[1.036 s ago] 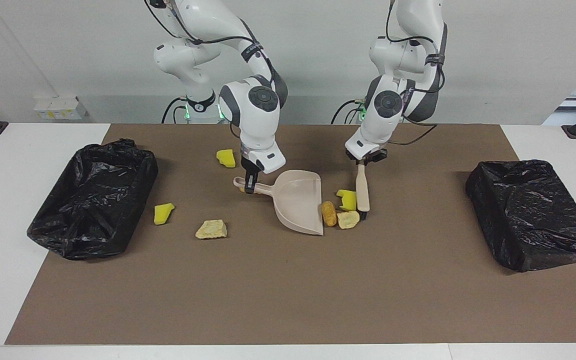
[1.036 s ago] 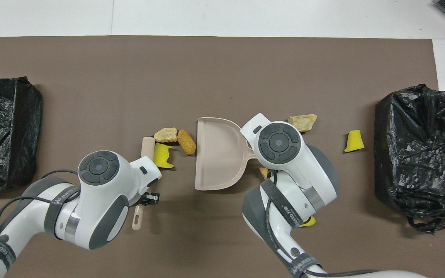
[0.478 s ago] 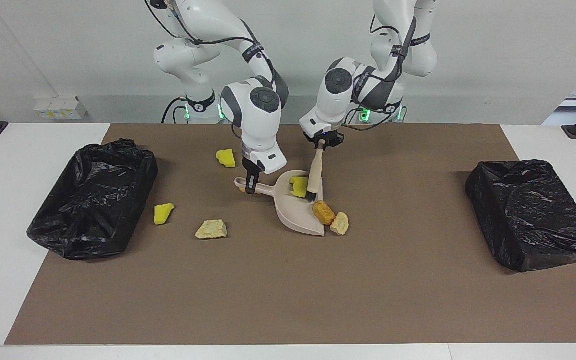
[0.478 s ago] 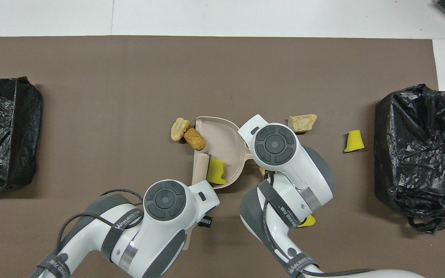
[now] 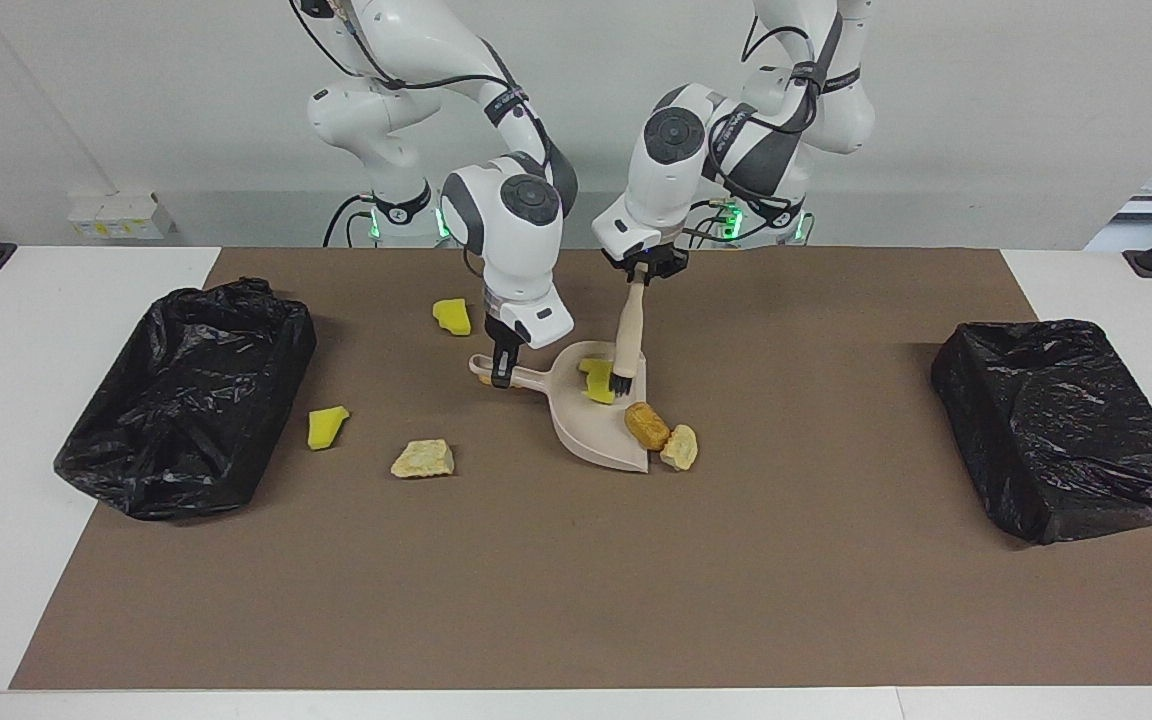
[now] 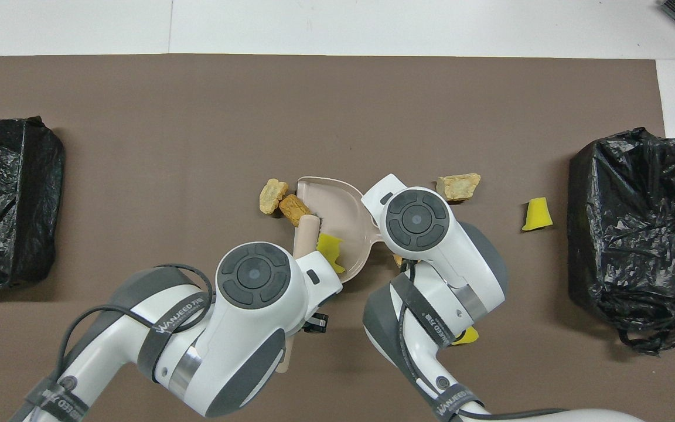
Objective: Sweep and dump trash in bin
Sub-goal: 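Sweep bread and sponge pieces into the dustpan with the left gripper's brush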
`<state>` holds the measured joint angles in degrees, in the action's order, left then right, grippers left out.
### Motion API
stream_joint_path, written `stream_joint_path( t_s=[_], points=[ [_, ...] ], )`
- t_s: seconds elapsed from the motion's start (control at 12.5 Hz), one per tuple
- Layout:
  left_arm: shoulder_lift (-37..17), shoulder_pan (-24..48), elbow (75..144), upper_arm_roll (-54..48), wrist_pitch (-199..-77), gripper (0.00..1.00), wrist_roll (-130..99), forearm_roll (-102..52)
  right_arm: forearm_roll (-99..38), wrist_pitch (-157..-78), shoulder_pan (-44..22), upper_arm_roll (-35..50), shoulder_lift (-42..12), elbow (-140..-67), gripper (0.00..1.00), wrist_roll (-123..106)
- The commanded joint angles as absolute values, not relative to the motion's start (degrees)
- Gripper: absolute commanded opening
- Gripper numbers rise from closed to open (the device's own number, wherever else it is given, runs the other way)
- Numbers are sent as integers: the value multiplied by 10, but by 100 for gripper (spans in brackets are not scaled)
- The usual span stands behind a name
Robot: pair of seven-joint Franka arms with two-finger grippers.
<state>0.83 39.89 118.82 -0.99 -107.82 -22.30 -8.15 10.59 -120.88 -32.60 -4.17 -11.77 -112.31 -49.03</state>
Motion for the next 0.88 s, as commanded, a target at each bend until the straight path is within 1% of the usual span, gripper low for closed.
stream_joint_path(
  t_s=[0.0,0.24,0.48,0.64,0.8],
  points=[
    [-9,343,1169,-11,-1081,0,-194,-45,116,-1221,-323,-38,-124,-1124,0,-462],
    [-37,266,1161,-11,-1146,0,-104,-26,116,-1229,-316,-37,-126,-1124,0,-469],
    [-124,224,1093,-11,-1153,0,-63,8,115,-1224,-321,-38,-127,-1121,0,-465],
    [-130,210,1097,-11,-1157,0,-24,7,115,-1220,-322,-38,-127,-1122,0,-462],
    [-127,219,1117,-12,-1148,0,-18,7,115,-1217,-323,-38,-126,-1122,0,-461]
  ],
)
